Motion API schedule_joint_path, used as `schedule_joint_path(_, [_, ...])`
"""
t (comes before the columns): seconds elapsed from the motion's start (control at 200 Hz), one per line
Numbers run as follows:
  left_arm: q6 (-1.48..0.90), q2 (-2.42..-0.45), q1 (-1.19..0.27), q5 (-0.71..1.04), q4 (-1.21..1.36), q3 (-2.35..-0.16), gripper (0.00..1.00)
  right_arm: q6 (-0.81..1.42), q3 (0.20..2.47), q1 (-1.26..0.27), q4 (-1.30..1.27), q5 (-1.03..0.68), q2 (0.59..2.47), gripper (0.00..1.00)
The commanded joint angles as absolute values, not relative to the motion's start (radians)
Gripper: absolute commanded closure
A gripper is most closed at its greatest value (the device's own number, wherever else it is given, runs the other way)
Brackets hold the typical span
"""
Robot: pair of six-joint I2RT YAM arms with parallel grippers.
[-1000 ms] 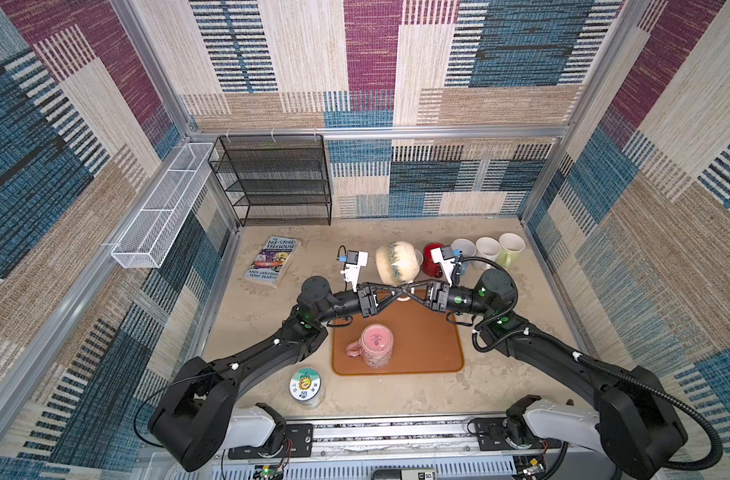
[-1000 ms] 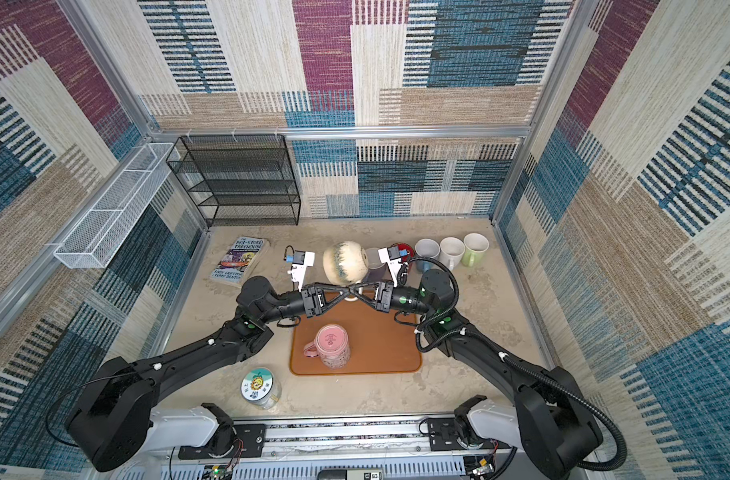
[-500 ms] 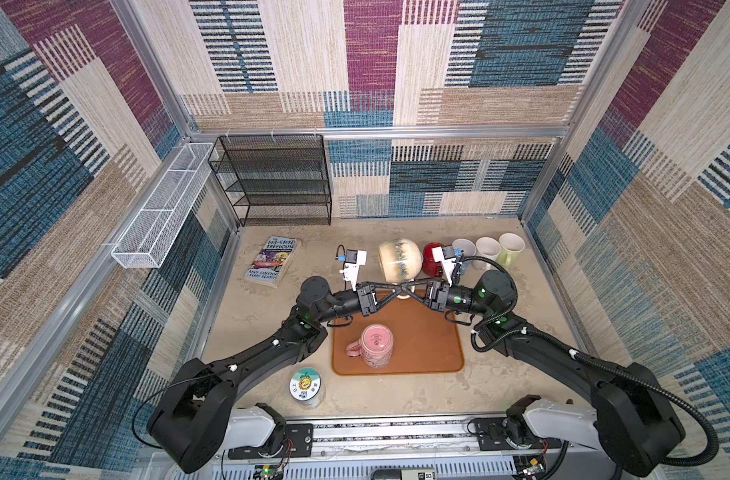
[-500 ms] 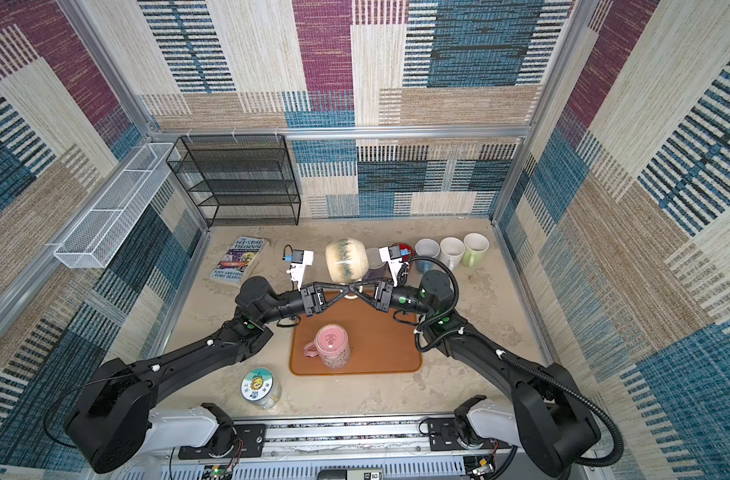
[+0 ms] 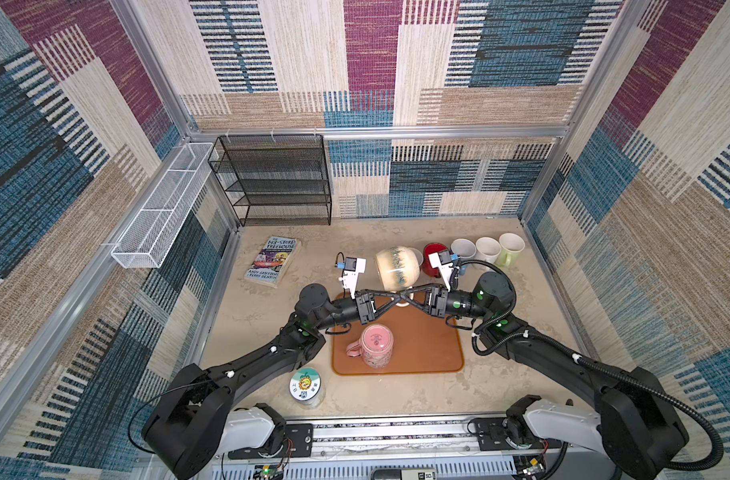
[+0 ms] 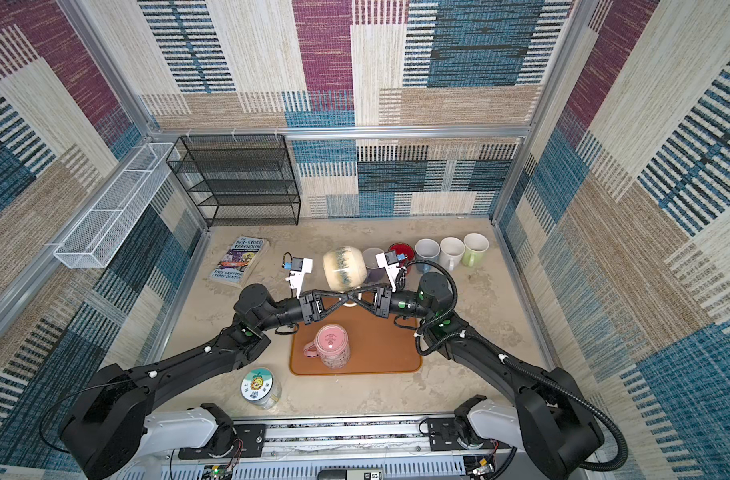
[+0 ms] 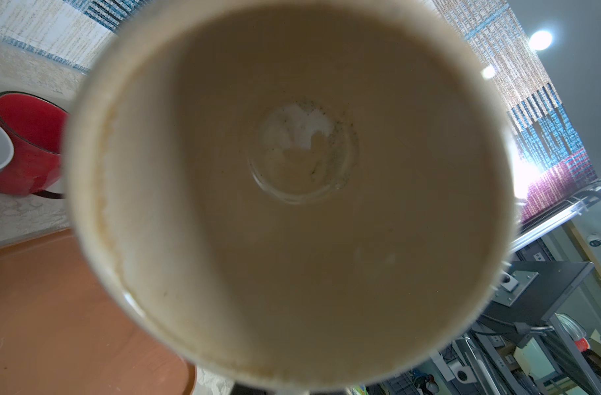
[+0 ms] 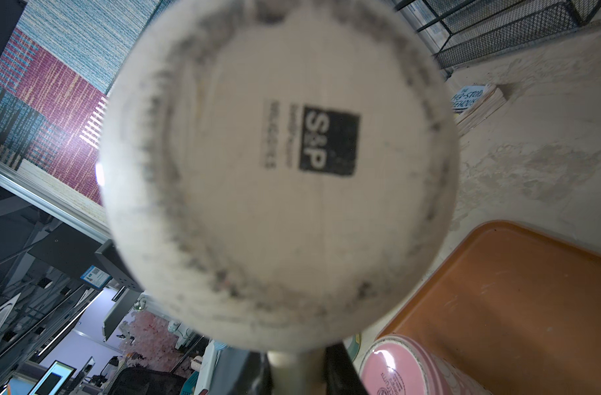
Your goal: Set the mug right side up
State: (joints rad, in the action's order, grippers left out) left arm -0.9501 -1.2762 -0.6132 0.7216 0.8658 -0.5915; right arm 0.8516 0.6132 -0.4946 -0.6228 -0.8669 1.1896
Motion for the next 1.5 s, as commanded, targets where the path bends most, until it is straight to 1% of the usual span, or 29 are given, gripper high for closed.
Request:
schedule_joint_path(0.0, [-0.903, -1.281, -0.610, 0.709, 0.884, -0.573, 1.00, 0.875, 0.617, -0.492, -0.763, -0.888, 1.175, 0.81])
schedule_joint_path(0.125, [-0.902, -1.278, -0.611, 0.704, 0.890, -0.565, 1.00, 0.888, 0.611, -0.492, -0.788, -0.897, 1.175, 0.73])
schedule_joint_path(0.255, [-0.893, -1.277, -0.610, 0.700, 0.879, -0.561, 1.00, 0.899, 0.605, -0.493, -0.814, -0.906, 1.176, 0.73])
schedule_joint_path(0.311, [-0.890, -1.276, -0.610, 0.699, 0.877, -0.560, 1.00, 0.904, 0.603, -0.492, -0.823, -0.910, 1.175, 0.76])
schedule_joint_path(0.416, [-0.889, -1.280, -0.610, 0.697, 0.877, -0.560, 1.00, 0.905, 0.605, -0.492, -0.825, -0.909, 1.176, 0.91])
schedule_joint_path(0.531, [-0.890, -1.280, -0.610, 0.696, 0.877, -0.558, 1.00, 0.907, 0.603, -0.492, -0.825, -0.906, 1.180, 1.00])
schedule_joint_path(0.871, [-0.884, -1.293, -0.610, 0.716, 0.860, -0.579, 1.00, 0.896, 0.579, -0.494, -0.836, -0.898, 1.192, 1.00])
schedule_joint_path(1.052, [-0.898, -1.320, -0.611, 0.731, 0.890, -0.588, 0.88, 0.891, 0.582, -0.497, -0.839, -0.899, 1.203, 1.00])
schedule_joint_path(1.147, [-0.906, -1.334, -0.610, 0.741, 0.905, -0.595, 0.85, 0.890, 0.584, -0.497, -0.839, -0.900, 1.214, 1.00])
schedule_joint_path(1.182, [-0.906, -1.336, -0.611, 0.743, 0.907, -0.598, 0.86, 0.890, 0.587, -0.498, -0.841, -0.903, 1.216, 1.00])
schedule_joint_path(1.237, [-0.905, -1.341, -0.610, 0.748, 0.906, -0.603, 0.96, 0.890, 0.588, -0.498, -0.841, -0.902, 1.222, 1.00])
schedule_joint_path(1.272, [-0.903, -1.342, -0.611, 0.750, 0.904, -0.605, 1.00, 0.890, 0.591, -0.499, -0.841, -0.903, 1.225, 1.00])
schedule_joint_path(1.492, [-0.900, -1.334, -0.609, 0.749, 0.892, -0.604, 1.00, 0.887, 0.591, -0.499, -0.841, -0.902, 1.241, 1.00])
